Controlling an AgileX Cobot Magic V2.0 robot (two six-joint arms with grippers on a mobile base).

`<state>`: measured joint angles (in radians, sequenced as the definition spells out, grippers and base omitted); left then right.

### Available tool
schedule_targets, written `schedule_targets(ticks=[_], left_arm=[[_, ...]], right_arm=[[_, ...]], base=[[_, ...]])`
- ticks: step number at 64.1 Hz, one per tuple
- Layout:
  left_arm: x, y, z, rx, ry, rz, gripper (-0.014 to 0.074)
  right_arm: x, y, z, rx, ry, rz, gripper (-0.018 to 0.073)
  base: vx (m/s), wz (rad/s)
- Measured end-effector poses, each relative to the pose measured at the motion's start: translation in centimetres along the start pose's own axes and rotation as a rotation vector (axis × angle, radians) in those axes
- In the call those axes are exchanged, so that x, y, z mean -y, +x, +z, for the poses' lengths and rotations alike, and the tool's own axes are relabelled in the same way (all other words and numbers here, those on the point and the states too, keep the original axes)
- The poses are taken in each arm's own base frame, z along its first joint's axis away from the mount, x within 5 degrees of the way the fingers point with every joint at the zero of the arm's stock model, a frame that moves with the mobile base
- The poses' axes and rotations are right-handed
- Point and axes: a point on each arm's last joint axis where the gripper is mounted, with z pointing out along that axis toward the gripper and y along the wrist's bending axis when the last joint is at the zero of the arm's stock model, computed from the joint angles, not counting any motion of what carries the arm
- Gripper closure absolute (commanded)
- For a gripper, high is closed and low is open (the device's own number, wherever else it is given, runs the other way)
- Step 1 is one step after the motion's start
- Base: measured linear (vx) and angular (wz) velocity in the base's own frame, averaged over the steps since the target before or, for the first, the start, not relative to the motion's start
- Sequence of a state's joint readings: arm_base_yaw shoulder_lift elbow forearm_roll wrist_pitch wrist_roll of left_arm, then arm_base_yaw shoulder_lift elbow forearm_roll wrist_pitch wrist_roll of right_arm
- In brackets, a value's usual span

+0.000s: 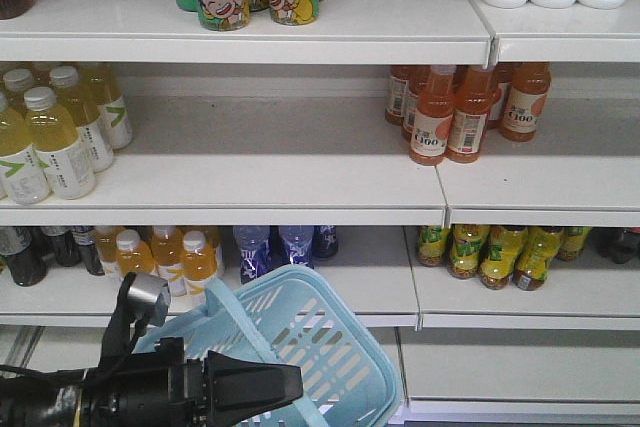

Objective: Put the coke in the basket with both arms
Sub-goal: 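Lower the held basket close to the robot with the left gripper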

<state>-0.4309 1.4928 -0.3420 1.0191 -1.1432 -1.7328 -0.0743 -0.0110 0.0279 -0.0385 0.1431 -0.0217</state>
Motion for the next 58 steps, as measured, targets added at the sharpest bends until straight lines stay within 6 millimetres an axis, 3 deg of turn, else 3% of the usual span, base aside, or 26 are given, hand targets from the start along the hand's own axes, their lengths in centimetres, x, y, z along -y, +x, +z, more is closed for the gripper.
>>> schedule_targets(ticks=[58], left_arm=[[0.0, 0.0, 0.0, 0.0, 0.0, 0.0, 0.0603]], right_arm=[[0.0, 0.0, 0.0, 0.0, 0.0, 0.0, 0.0569]], base=[[0.0, 0.0]])
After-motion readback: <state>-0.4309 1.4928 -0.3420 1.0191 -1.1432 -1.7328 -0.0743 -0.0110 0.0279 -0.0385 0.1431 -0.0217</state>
